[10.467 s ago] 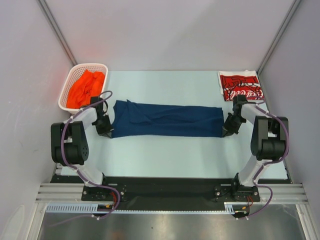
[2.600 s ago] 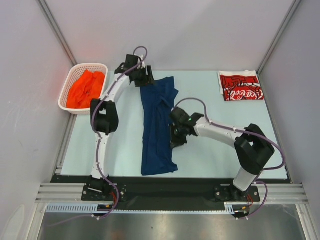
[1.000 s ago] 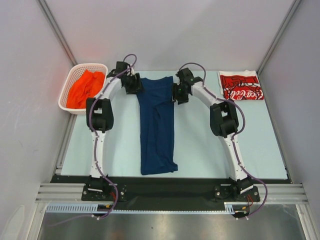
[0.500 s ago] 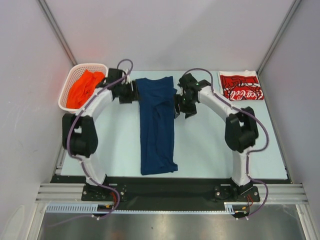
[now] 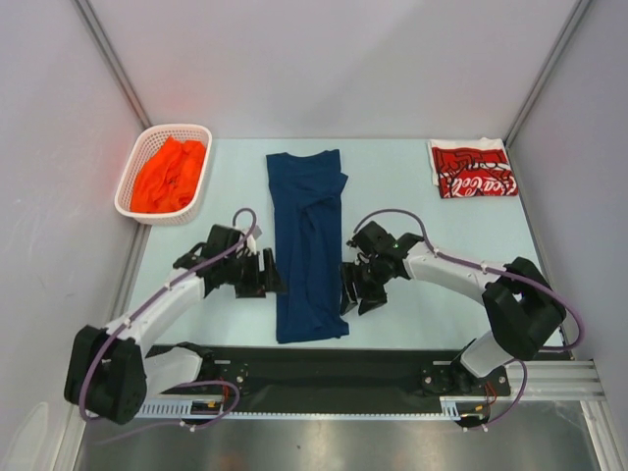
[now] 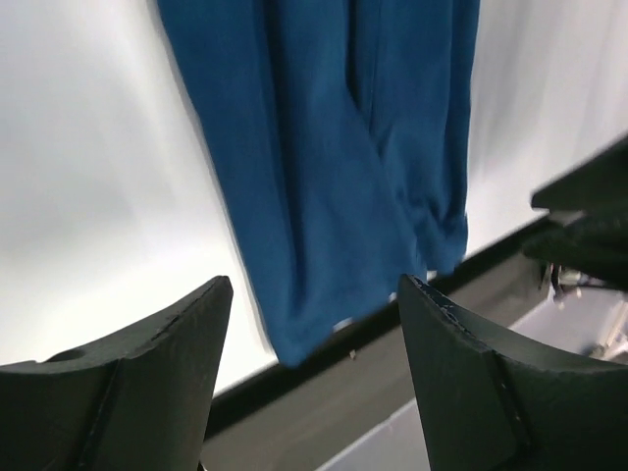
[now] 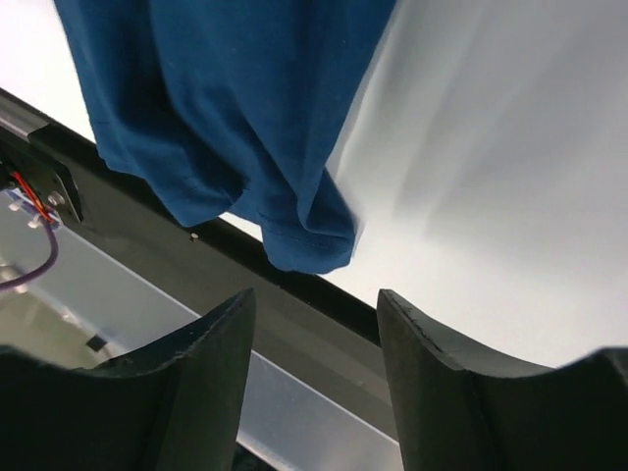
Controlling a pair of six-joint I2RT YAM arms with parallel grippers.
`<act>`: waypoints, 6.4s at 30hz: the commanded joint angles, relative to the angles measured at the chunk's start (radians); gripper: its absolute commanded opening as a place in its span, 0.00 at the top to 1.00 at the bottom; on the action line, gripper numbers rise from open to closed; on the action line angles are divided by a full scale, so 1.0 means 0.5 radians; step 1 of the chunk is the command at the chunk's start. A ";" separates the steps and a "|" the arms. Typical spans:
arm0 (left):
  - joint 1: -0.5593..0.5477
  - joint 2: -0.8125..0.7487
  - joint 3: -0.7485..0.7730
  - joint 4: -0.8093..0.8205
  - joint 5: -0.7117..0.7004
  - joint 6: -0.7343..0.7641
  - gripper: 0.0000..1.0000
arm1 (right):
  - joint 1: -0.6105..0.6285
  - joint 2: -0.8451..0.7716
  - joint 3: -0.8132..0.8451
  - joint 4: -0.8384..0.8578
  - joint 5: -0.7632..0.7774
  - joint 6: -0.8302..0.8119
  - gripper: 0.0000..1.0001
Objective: Fold and stack the t-shirts
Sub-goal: Fold the tshirt
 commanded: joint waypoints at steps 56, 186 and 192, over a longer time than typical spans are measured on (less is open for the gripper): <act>-0.491 -0.634 -0.868 -0.064 -0.336 -1.073 1.00 | 0.299 -0.190 -0.670 0.633 0.245 0.376 0.60; -0.488 -0.720 -0.923 0.066 -0.214 -1.079 0.38 | 0.228 -0.153 -0.933 1.197 -0.163 0.596 0.40; -0.488 -0.750 -0.951 0.013 -0.223 -1.091 0.43 | 0.308 -0.116 -0.924 1.222 -0.068 0.698 0.47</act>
